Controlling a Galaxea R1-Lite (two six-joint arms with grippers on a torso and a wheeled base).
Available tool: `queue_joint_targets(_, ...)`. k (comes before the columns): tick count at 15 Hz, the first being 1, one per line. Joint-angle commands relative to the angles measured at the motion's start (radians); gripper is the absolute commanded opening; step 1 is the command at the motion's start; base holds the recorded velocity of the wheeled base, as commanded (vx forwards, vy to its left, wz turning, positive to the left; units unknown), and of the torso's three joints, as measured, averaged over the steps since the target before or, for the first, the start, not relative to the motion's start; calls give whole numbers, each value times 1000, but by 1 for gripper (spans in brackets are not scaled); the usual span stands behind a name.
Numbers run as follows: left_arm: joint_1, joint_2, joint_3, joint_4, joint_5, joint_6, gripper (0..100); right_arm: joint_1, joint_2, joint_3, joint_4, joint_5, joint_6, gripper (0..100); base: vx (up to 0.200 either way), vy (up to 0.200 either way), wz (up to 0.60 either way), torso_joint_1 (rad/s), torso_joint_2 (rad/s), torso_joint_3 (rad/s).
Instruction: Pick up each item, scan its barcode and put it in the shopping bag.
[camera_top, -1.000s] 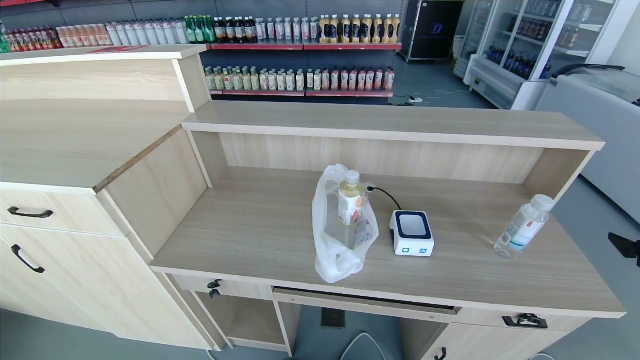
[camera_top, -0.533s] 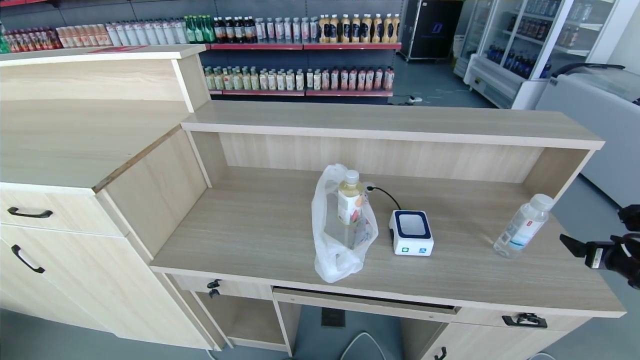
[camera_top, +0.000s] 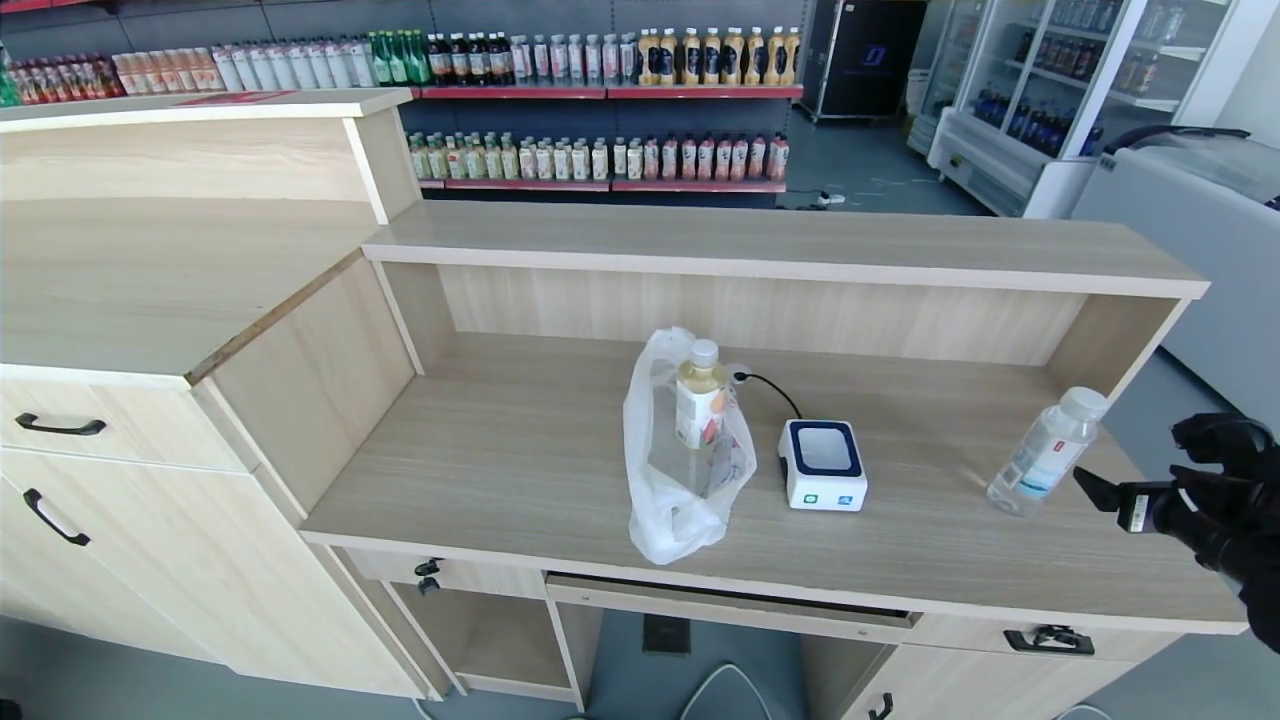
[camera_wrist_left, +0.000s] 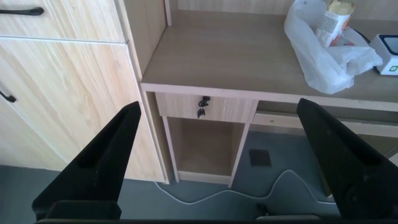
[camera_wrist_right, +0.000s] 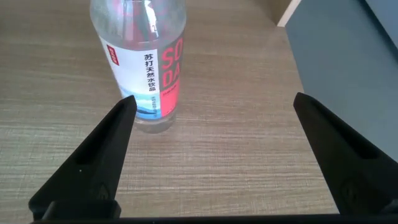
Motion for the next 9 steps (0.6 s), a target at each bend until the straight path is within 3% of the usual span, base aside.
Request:
queue_joint_targets(1, 0, 0, 0, 0, 0, -1, 100, 34, 42, -21, -3, -12, 0, 100, 0, 0, 0, 0, 0, 0)
queue_joint_targets(9, 0, 0, 0, 0, 0, -1, 100, 99, 71, -67, -36, -123, 1, 100, 0, 0, 0, 0, 0, 0)
